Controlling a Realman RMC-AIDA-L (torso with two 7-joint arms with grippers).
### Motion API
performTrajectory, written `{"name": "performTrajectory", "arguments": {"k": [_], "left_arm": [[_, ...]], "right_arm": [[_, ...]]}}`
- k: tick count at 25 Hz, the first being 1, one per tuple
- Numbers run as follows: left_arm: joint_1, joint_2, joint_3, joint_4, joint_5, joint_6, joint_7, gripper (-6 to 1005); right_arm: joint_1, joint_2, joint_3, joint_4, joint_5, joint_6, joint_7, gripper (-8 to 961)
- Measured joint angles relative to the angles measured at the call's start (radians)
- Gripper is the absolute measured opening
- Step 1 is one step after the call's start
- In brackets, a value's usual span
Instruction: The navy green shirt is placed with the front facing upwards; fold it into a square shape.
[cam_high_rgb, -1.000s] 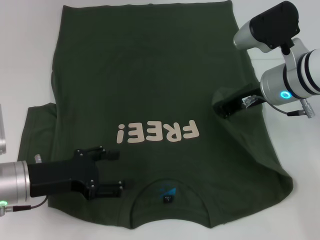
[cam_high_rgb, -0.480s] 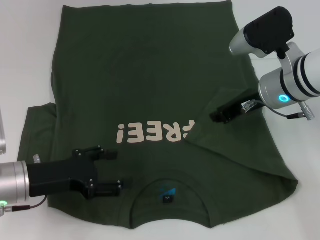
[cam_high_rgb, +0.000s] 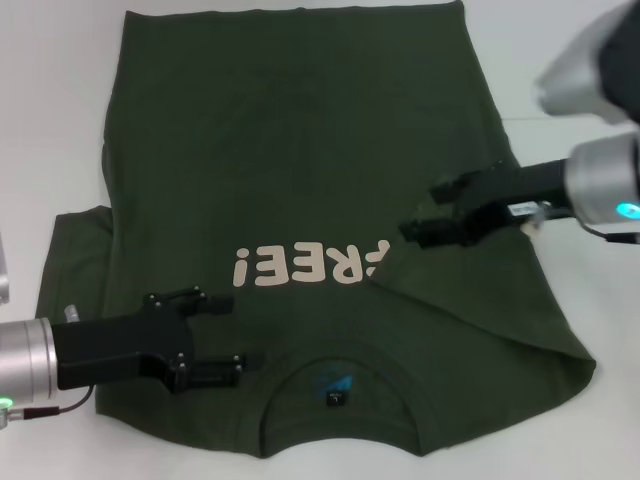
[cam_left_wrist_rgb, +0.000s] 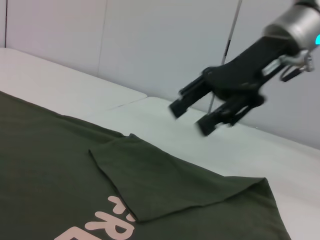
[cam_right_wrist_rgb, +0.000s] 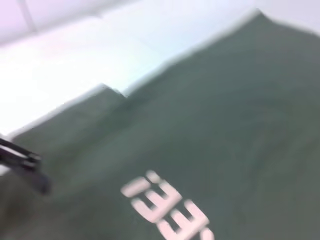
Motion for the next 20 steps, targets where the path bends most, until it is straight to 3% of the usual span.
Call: {"name": "performTrajectory", "arguments": {"k": [3,6,11,15,20], "left_arm": [[0.000,0.000,-0.001,0.000,-0.001,0.003,-0.006,885],[0.000,0.000,-0.002,0.000,-0.001,0.006,-0.017,885],[-0.001,0.000,-0.003,0.001,-0.001,0.011,-0.029,885],[-0.002,0.001,-0.002,0.002,-0.002,0.012,-0.047,885],[-0.005,0.004,-0.001,0.026,-0.001,0.013,-0.096,885]], "right_arm": [[-0.109,0.001,0.043,-0.043,0.159,-0.059,-0.196,614],[-0.187,0.001,0.128,-0.001,0.339,-0.156,-0.408,753],[-0.218,-0.002,0.352,0.198,0.458,-0.501,-0.733,931],[-0.218,-0.014,0.433,0.265,0.349,-0.670,-0.830,930],[-0.231,-0.013,0.473,0.245,0.284,-0.713,-0.829,929]]}}
